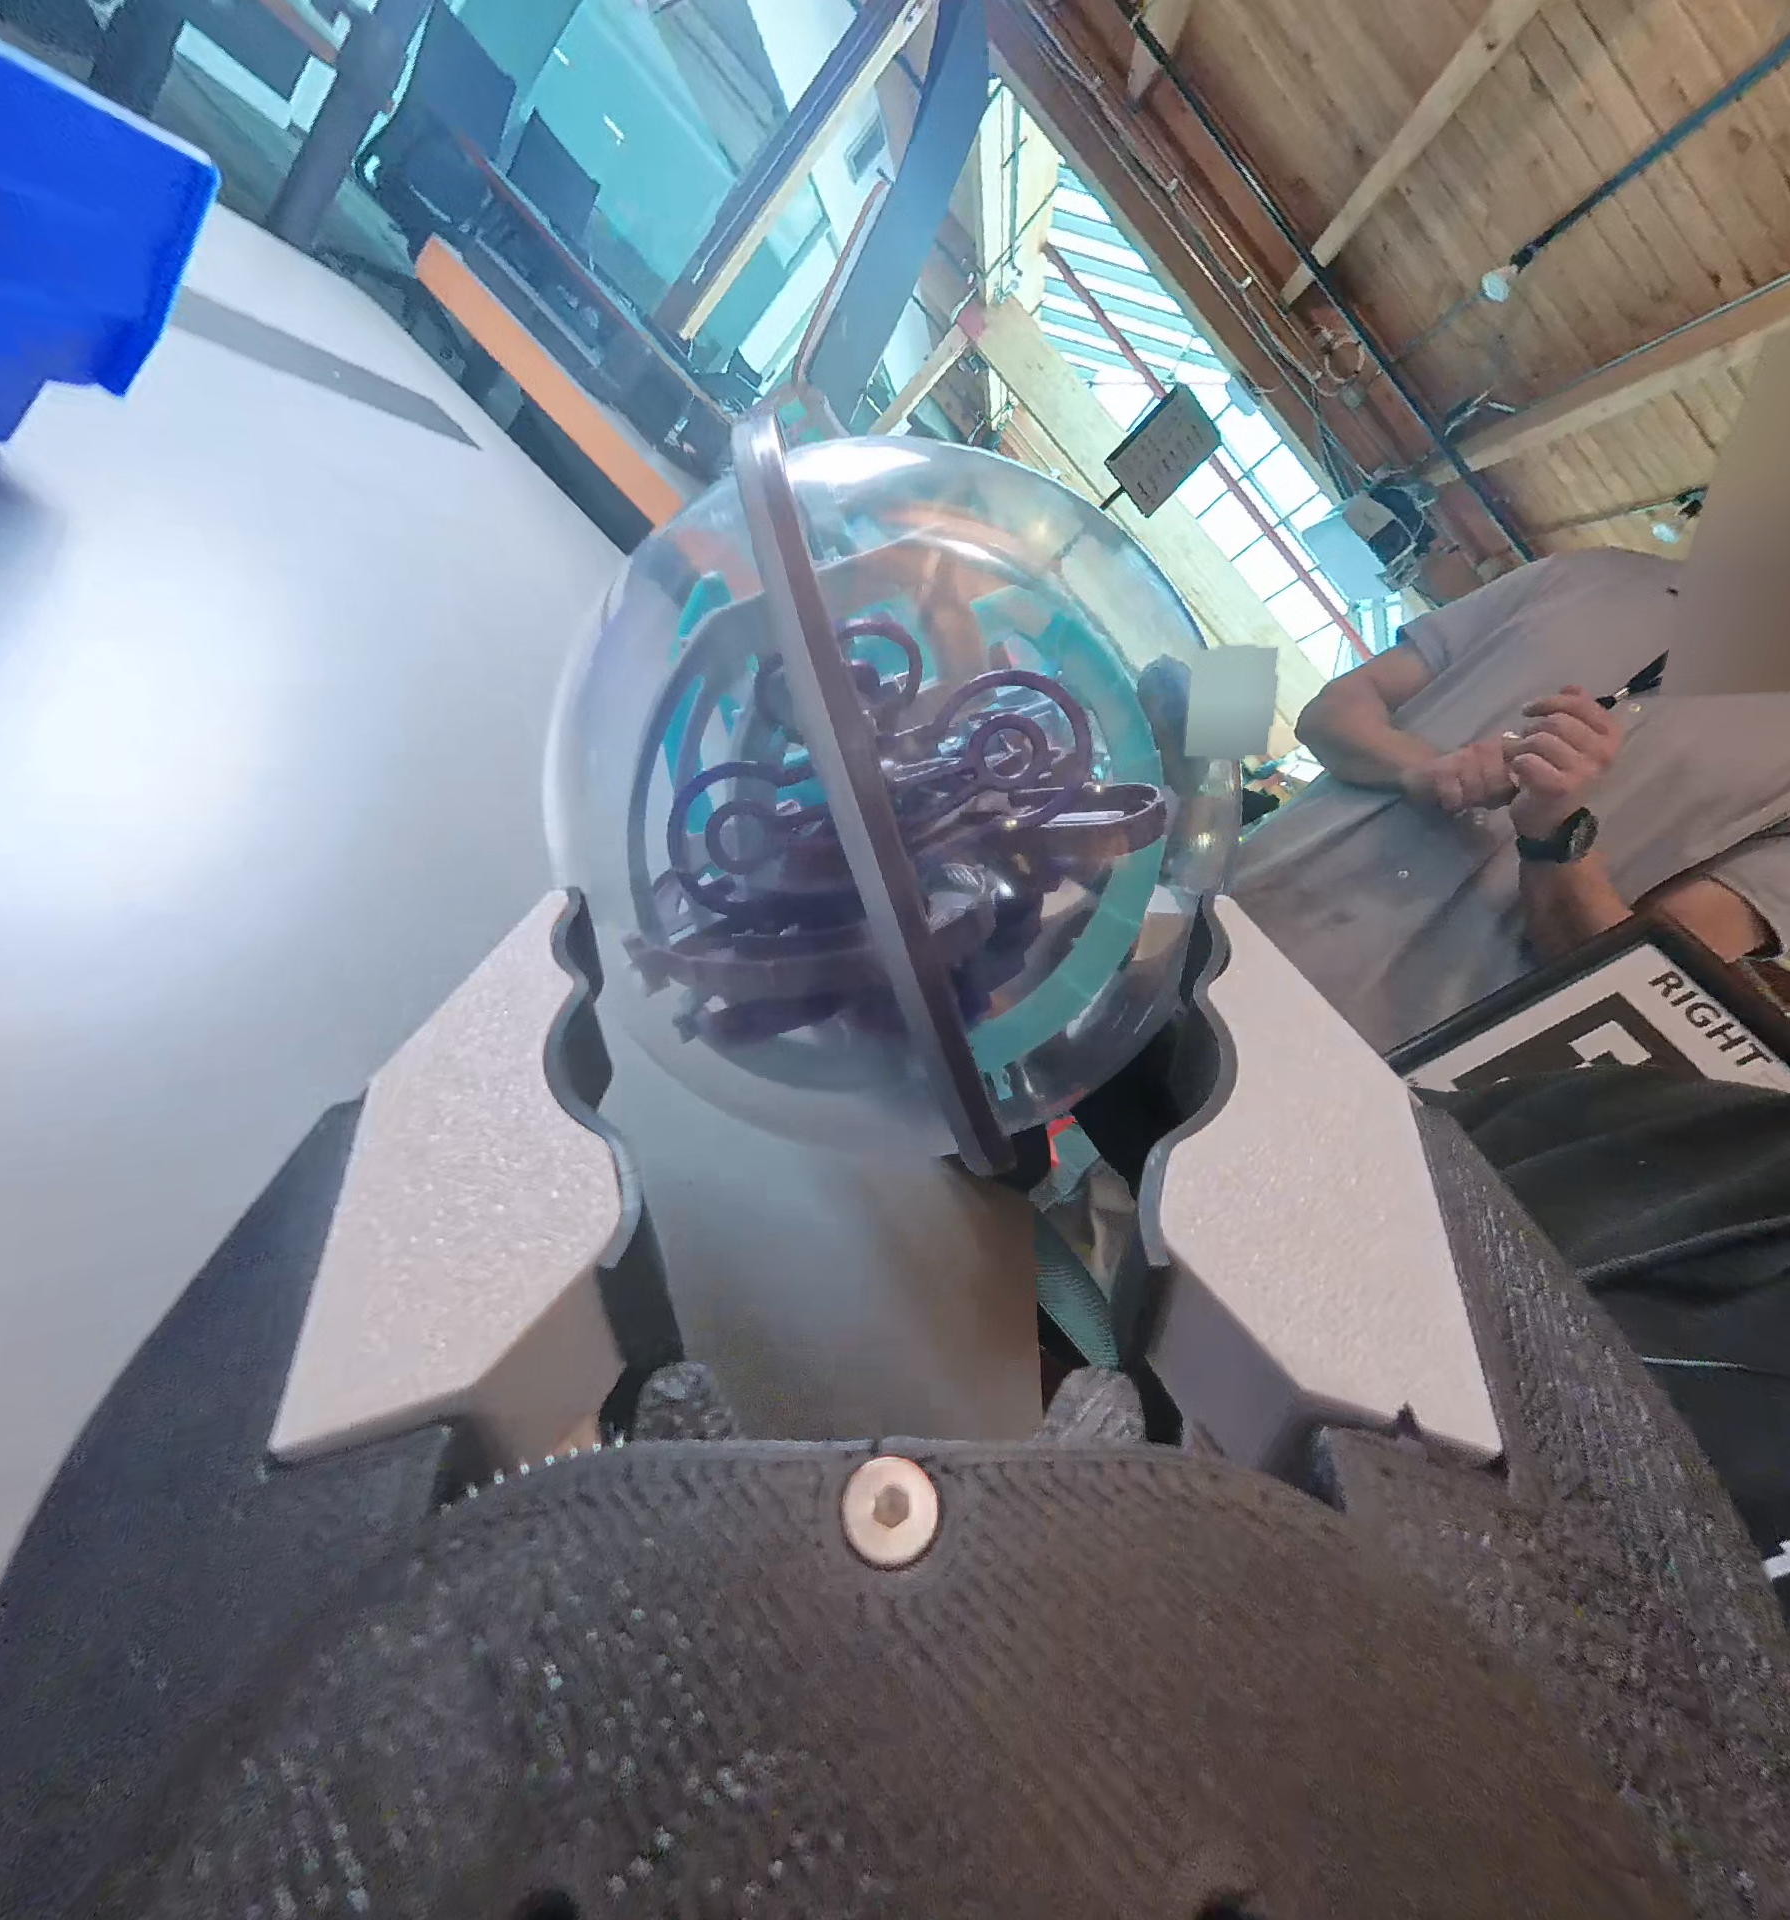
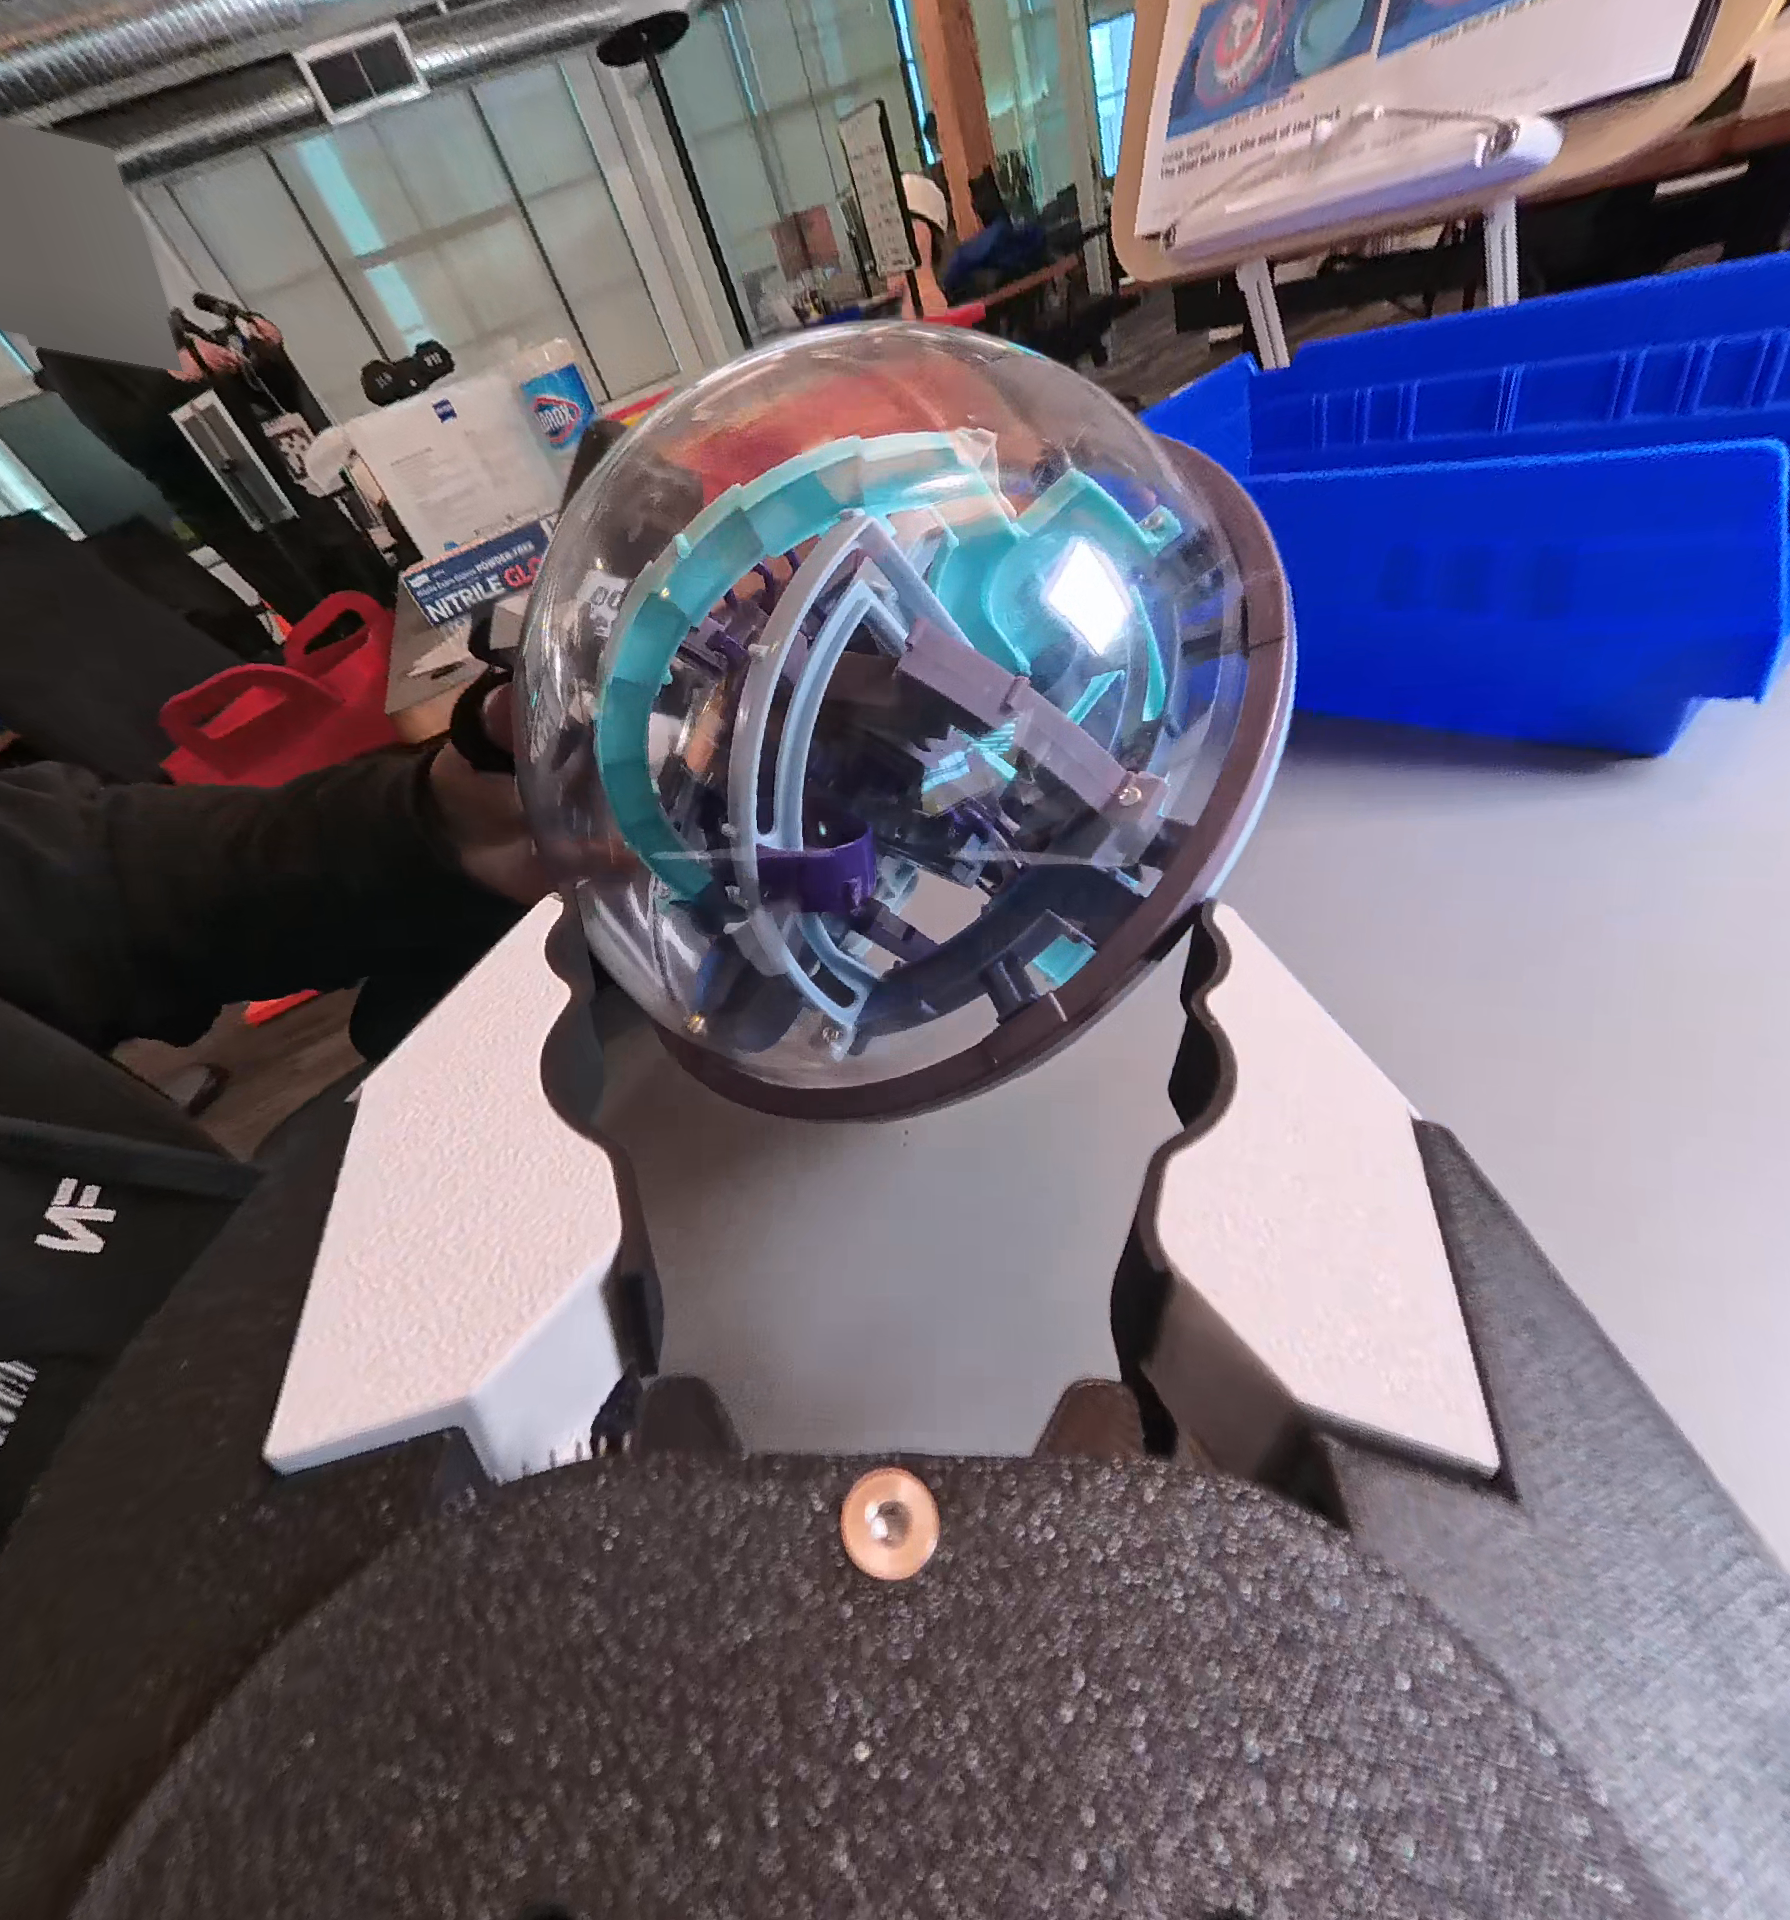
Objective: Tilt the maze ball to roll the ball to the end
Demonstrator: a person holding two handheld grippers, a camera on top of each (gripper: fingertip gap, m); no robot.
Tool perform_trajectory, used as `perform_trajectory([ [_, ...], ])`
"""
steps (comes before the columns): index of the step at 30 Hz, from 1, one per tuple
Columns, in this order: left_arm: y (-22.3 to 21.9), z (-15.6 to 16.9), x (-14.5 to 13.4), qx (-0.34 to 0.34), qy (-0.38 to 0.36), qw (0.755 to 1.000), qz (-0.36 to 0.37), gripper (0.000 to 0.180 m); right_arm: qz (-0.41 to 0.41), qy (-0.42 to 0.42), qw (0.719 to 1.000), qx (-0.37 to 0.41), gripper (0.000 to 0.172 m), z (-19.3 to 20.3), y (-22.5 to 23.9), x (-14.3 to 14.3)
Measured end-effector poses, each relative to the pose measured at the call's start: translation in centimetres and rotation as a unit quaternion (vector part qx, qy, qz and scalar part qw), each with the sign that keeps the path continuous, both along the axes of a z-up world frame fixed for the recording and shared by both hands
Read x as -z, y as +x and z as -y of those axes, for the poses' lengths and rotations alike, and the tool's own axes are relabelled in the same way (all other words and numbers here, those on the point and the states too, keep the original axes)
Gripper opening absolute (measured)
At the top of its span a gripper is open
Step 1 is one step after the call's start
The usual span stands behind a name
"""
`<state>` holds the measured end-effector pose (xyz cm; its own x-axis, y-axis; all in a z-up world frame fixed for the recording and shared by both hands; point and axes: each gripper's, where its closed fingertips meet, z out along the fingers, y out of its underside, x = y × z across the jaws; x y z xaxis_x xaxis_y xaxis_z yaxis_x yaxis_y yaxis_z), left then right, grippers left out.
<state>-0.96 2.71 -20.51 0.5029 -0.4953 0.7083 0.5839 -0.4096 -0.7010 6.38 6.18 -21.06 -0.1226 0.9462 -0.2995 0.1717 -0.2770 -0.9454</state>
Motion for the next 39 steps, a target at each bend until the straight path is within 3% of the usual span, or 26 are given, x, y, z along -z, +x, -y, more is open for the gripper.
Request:
perform_trajectory([
  [18,2.6,1.4,3.8,0.058,-0.153,0.981,0.109,0.111,0.098,-0.089,0.991,0.004,0.115,1.0,1.9,2.4],
  [22,3.1,1.5,4.4,0.061,-0.168,0.978,0.105,0.111,0.112,-0.106,0.988,-0.016,0.115,0.7,2.1,2.8],
  [25,3.6,1.9,4.6,0.067,-0.169,0.983,0.039,0.115,0.116,-0.114,0.986,-0.036,0.115,0.3,1.9,2.8],
  [27,3.6,1.9,4.8,0.060,-0.156,0.985,-0.032,0.137,0.112,-0.123,0.985,-0.043,0.112,0.0,1.6,2.6],
  [30,1.4,0.2,2.1,0.020,-0.046,0.985,-0.164,0.143,0.104,-0.107,0.988,-0.042,0.108,-1.1,1.1,2.2],
  [32,0.4,-1.4,-0.4,0.006,0.035,0.966,-0.257,0.142,0.103,-0.084,0.990,-0.040,0.103,-1.7,0.7,2.0],
  [34,1.4,-2.7,-1.8,0.041,0.079,0.946,-0.310,0.140,0.104,-0.067,0.991,-0.042,0.102,-2.1,0.4,2.0],
  [39,4.0,-4.6,0.2,0.149,0.064,0.895,-0.414,0.131,0.091,-0.005,0.996,-0.010,0.098,-3.1,0.6,1.4],
])
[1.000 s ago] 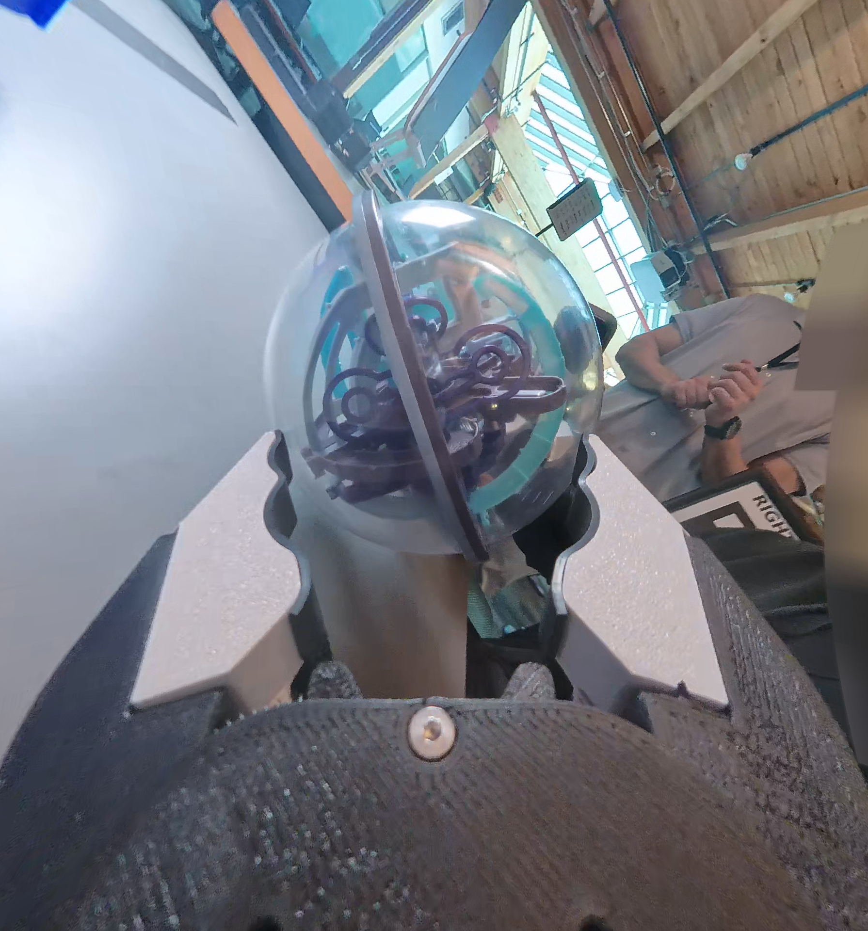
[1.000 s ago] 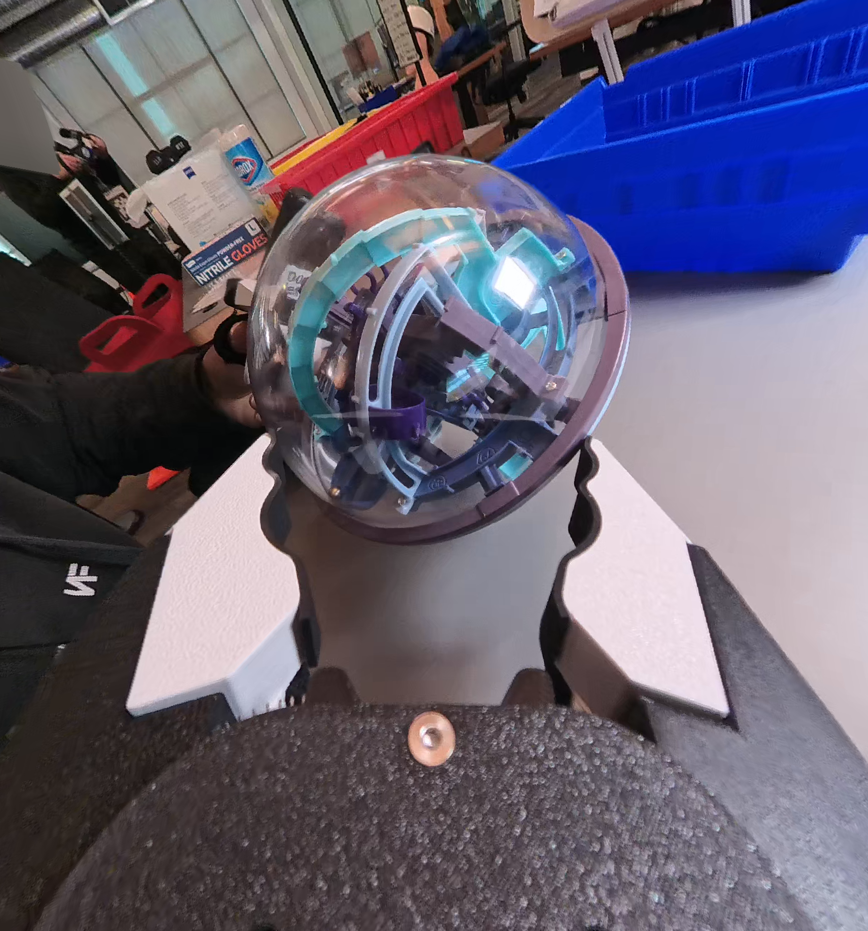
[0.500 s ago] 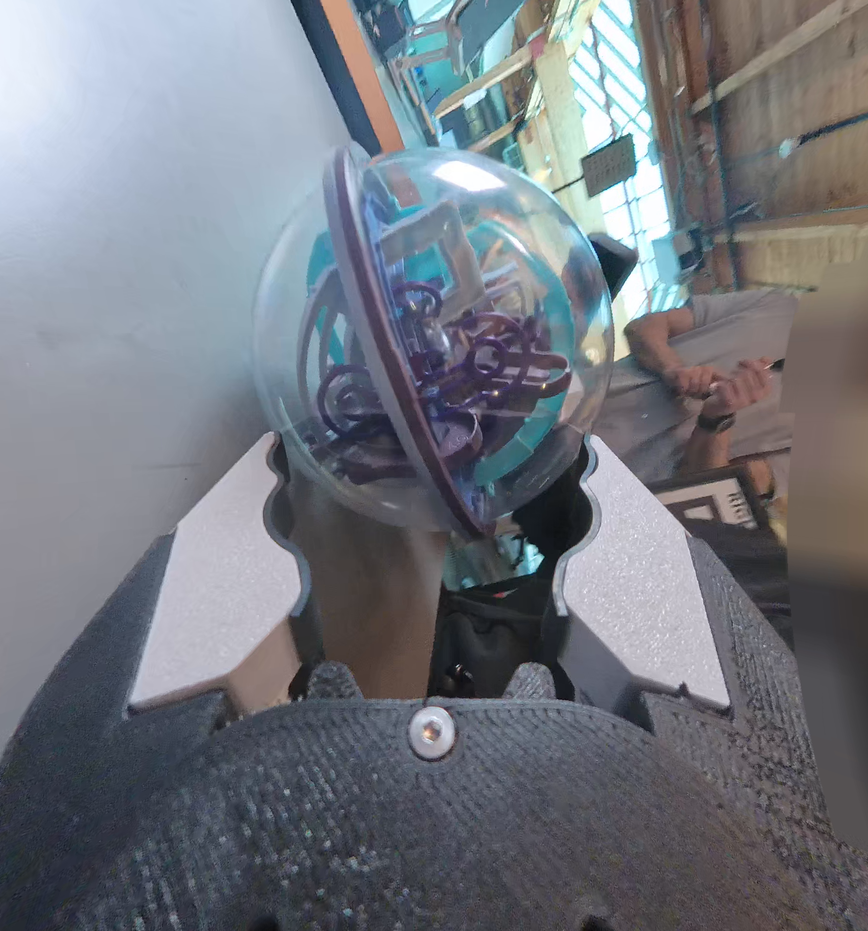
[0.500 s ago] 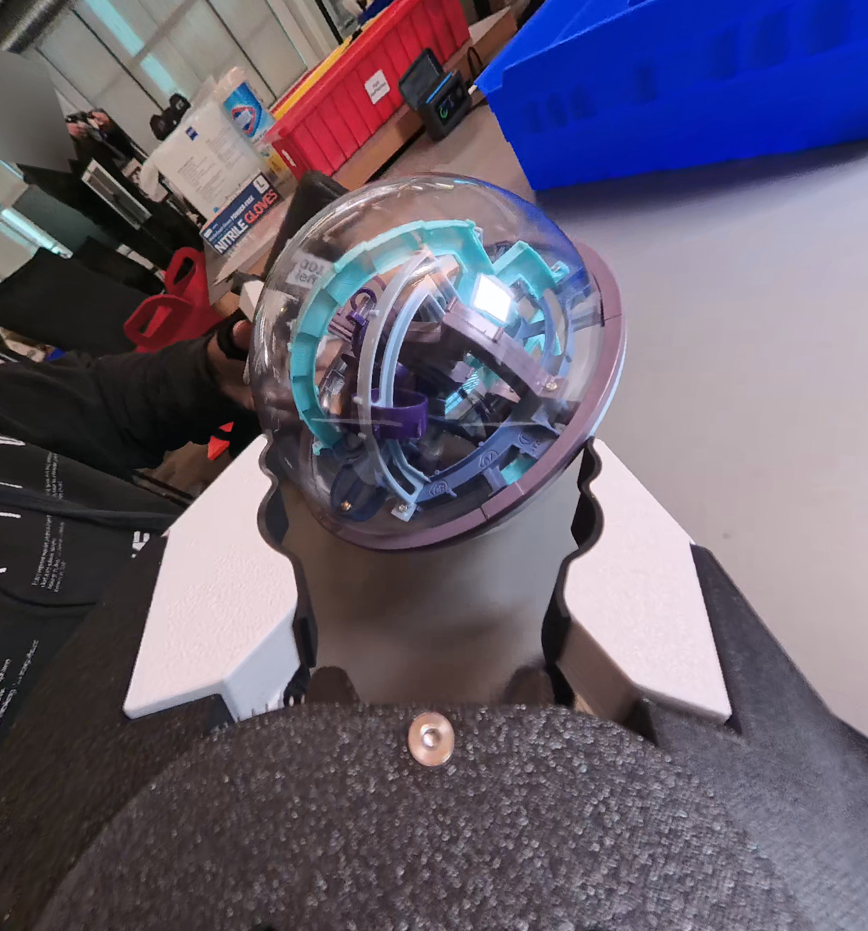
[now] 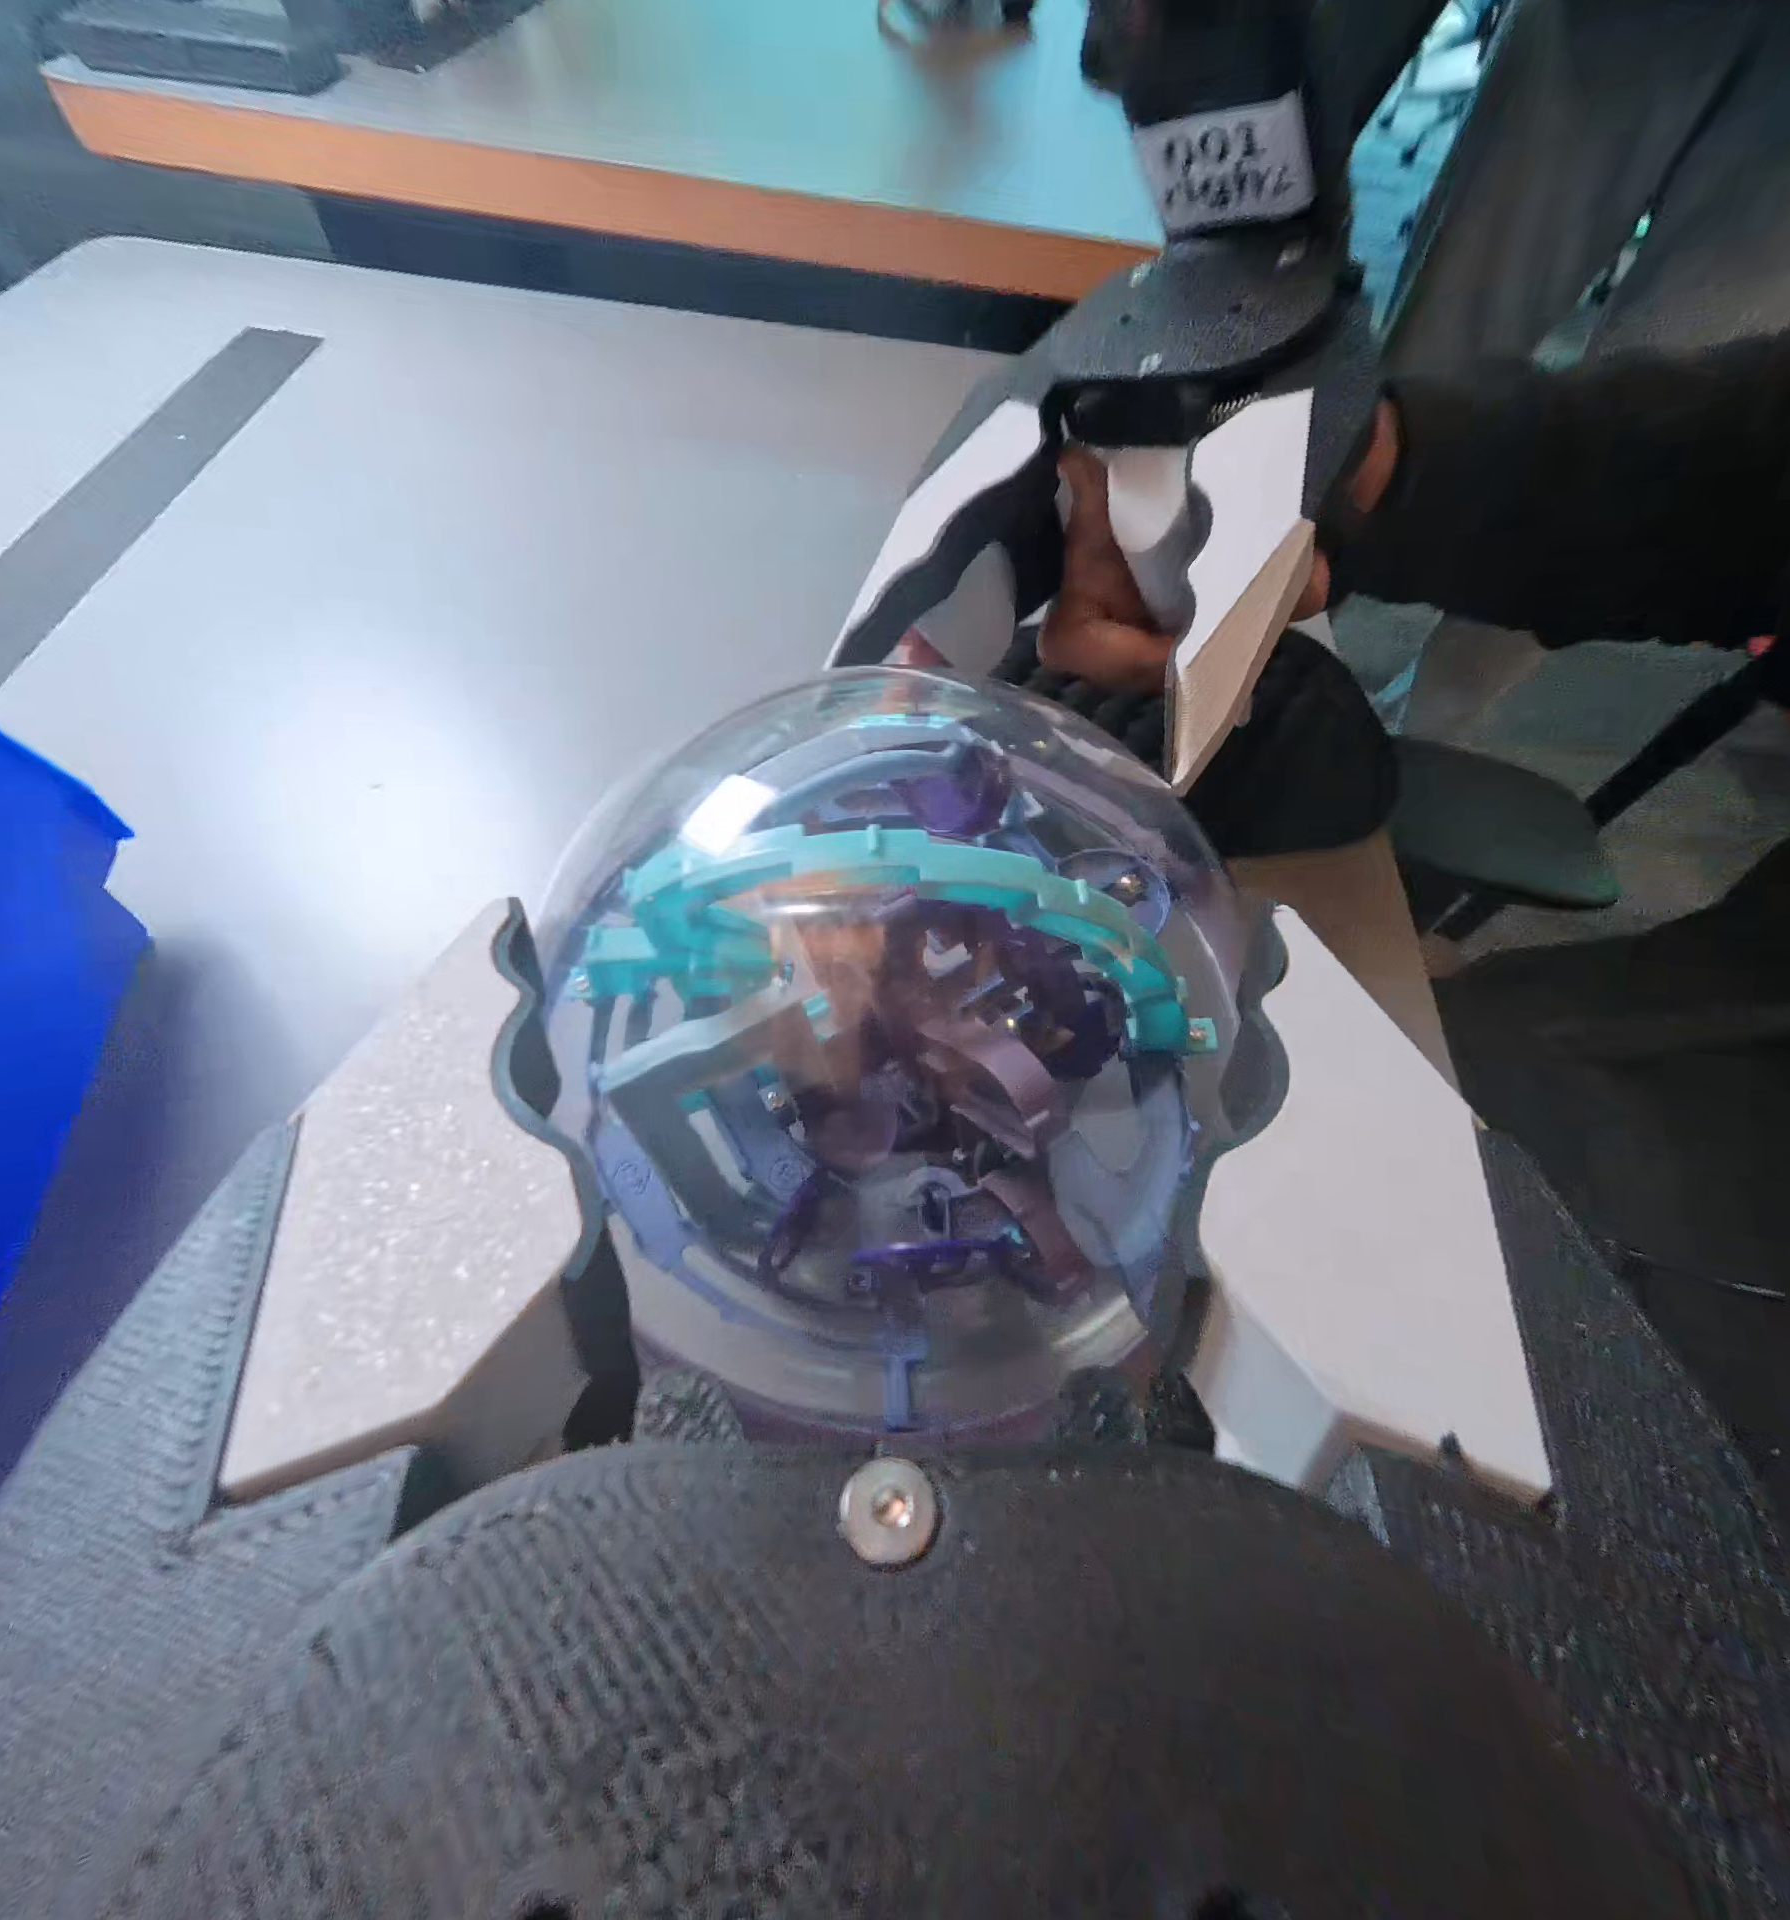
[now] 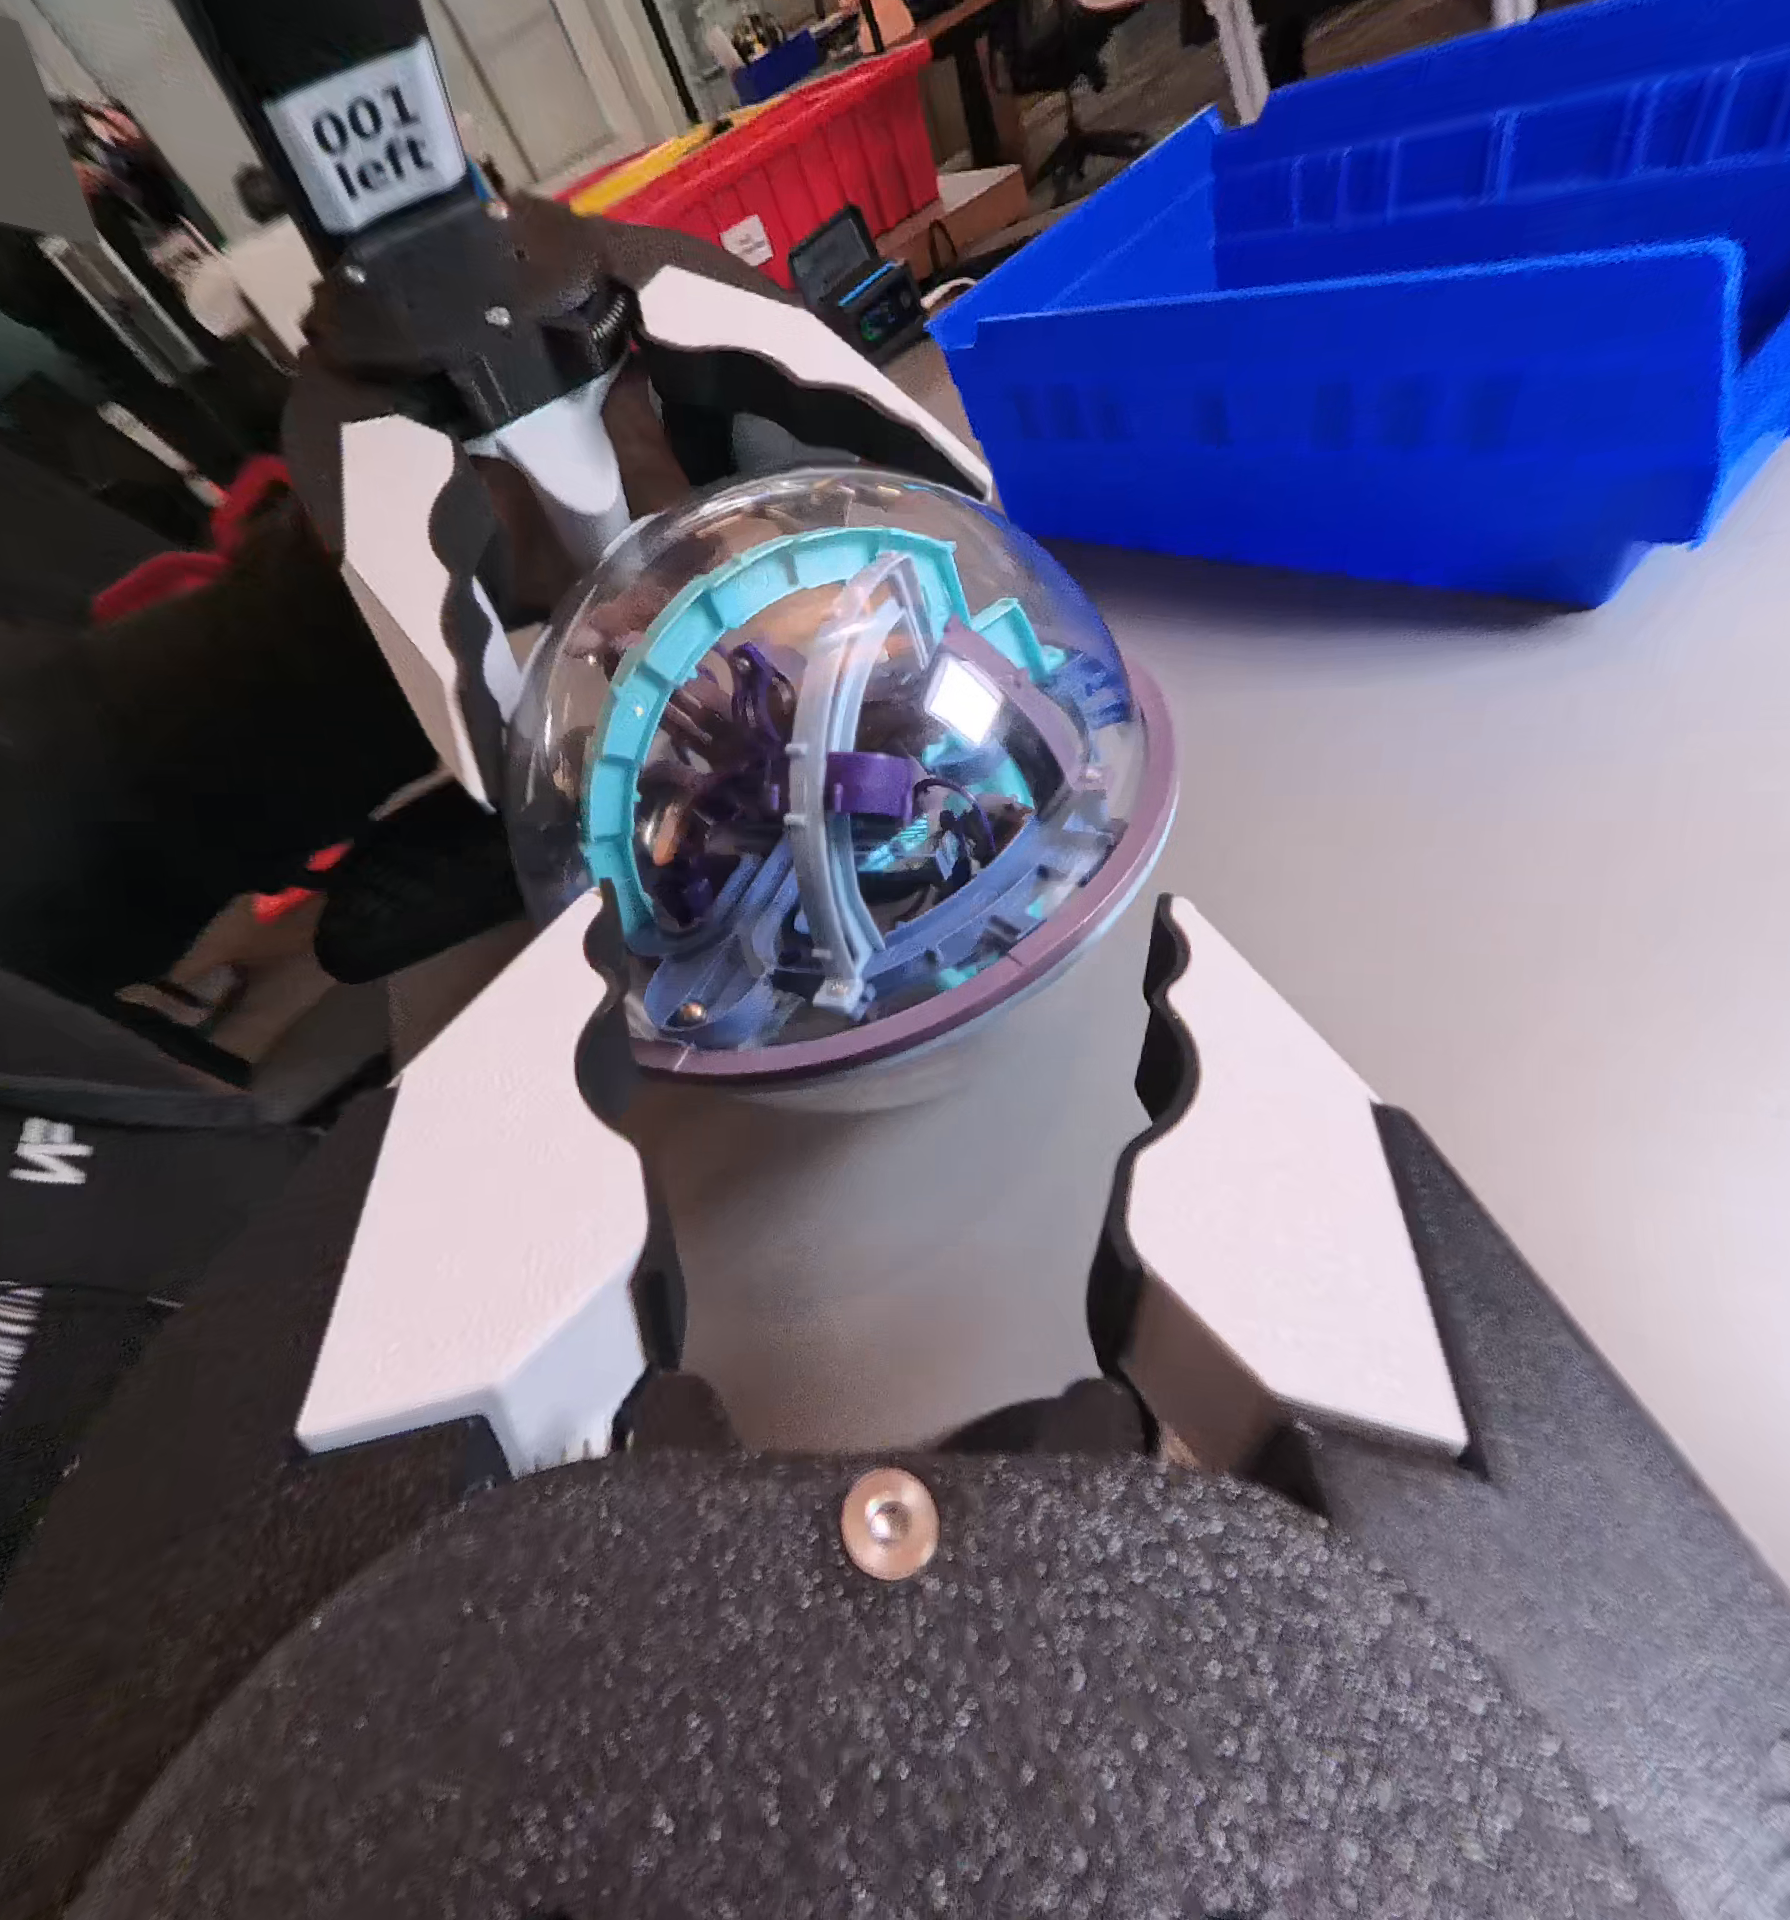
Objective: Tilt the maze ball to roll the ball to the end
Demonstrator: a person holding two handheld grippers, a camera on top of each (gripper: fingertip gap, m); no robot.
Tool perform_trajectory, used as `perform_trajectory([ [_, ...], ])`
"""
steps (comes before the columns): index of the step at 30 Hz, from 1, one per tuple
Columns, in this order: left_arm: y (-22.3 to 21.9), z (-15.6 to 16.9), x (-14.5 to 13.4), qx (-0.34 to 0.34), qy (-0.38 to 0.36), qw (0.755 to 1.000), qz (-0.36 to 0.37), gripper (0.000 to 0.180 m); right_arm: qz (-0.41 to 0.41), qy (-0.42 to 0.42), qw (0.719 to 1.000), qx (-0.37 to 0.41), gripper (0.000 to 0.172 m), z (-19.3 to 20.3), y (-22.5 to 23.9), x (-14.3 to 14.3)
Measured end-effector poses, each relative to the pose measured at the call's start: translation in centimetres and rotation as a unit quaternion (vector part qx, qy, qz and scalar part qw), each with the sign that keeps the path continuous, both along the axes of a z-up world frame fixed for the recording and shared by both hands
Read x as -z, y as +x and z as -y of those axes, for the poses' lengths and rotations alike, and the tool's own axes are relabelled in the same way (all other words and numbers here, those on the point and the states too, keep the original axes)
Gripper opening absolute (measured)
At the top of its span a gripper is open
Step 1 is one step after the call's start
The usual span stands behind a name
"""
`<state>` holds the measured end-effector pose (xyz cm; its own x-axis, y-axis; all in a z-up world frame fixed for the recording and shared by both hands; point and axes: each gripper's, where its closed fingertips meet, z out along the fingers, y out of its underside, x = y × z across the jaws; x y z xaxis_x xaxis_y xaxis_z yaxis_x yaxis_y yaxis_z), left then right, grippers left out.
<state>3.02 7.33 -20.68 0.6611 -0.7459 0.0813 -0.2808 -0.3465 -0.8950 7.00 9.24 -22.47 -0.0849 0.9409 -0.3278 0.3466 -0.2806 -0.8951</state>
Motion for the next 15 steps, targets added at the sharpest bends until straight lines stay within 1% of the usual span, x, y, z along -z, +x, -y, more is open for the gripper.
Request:
perform_trajectory([
  [3,0.9,-0.4,0.0,-0.010,0.012,1.000,-0.004,0.133,0.013,0.072,0.997,0.025,0.097,0.4,1.6,0.5],
  [6,1.2,-0.6,0.0,-0.030,0.015,0.999,-0.011,0.132,0.029,0.126,0.991,0.047,0.097,1.8,3.2,1.3],
  [9,1.6,-0.7,0.0,-0.045,0.025,0.998,-0.021,0.132,0.039,0.149,0.986,0.069,0.090,3.4,4.0,2.0],
  [15,2.3,-0.9,-0.1,-0.069,0.037,0.996,-0.037,0.131,0.044,0.186,0.977,0.098,0.086,6.2,4.6,2.7],
])
